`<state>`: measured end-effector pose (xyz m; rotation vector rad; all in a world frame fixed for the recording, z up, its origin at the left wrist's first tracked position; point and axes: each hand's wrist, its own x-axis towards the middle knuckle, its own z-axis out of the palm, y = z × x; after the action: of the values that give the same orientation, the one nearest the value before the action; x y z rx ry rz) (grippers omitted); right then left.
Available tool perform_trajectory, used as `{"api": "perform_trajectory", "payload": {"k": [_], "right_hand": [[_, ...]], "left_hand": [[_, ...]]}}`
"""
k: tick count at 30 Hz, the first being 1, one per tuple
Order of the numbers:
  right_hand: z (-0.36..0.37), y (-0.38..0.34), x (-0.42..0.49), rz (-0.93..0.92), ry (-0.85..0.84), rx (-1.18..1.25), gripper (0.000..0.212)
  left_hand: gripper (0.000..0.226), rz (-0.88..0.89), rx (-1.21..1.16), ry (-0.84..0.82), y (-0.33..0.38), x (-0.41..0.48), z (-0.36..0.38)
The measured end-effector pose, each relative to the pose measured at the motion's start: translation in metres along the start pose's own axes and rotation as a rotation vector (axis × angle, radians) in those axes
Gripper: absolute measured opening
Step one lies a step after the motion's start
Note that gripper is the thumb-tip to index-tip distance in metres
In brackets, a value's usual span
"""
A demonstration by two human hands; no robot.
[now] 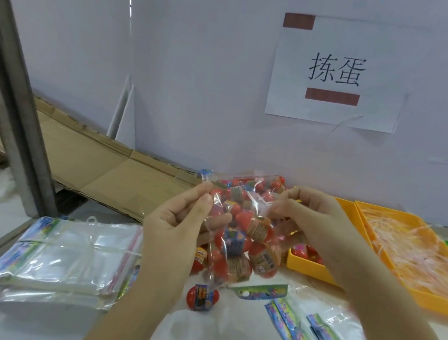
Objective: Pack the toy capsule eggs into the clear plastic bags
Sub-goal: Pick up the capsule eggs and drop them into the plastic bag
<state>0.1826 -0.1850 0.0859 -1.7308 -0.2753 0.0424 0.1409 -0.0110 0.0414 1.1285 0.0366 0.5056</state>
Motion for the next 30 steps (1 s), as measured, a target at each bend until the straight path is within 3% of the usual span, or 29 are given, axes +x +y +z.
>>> {"api": "perform_trajectory", "payload": {"k": [2, 4, 7, 12, 16, 23, 30], "right_hand": [[0.003, 0.002, -0.002, -0.182, 0.254, -0.248, 0.016], [0.009, -0.003, -0.008, -0.509, 0.424, -0.492, 0.025], [0.019, -0.009, -0.017, -0.799, 0.32, -0.695, 0.015], [0.027, -0.004, -0.021, -0.743, 0.136, -0.826, 0.017], [0.022, -0.003, -0.017, -0.826, 0.106, -0.895, 0.016], [0.022, -0.002, -0.016, -1.004, 0.271, -1.038, 0.015], [0.017, 0.003, -0.009, -1.04, 0.344, -1.002, 0.018]], "left_hand": [[0.026, 0.07, 0.076, -0.014, -0.002, -0.001, 0.001], [0.025, 0.127, 0.165, -0.043, -0.004, -0.004, 0.003], [0.026, 0.171, 0.243, -0.112, -0.008, -0.01, 0.006], [0.038, 0.278, 0.389, -0.174, -0.008, -0.018, 0.007], [0.026, 0.307, 0.482, -0.189, -0.005, -0.019, 0.008], [0.03, 0.5, 0.634, -0.287, 0.0, -0.025, 0.008], [0.037, 0.45, 0.637, -0.265, 0.002, -0.022, 0.008]]}}
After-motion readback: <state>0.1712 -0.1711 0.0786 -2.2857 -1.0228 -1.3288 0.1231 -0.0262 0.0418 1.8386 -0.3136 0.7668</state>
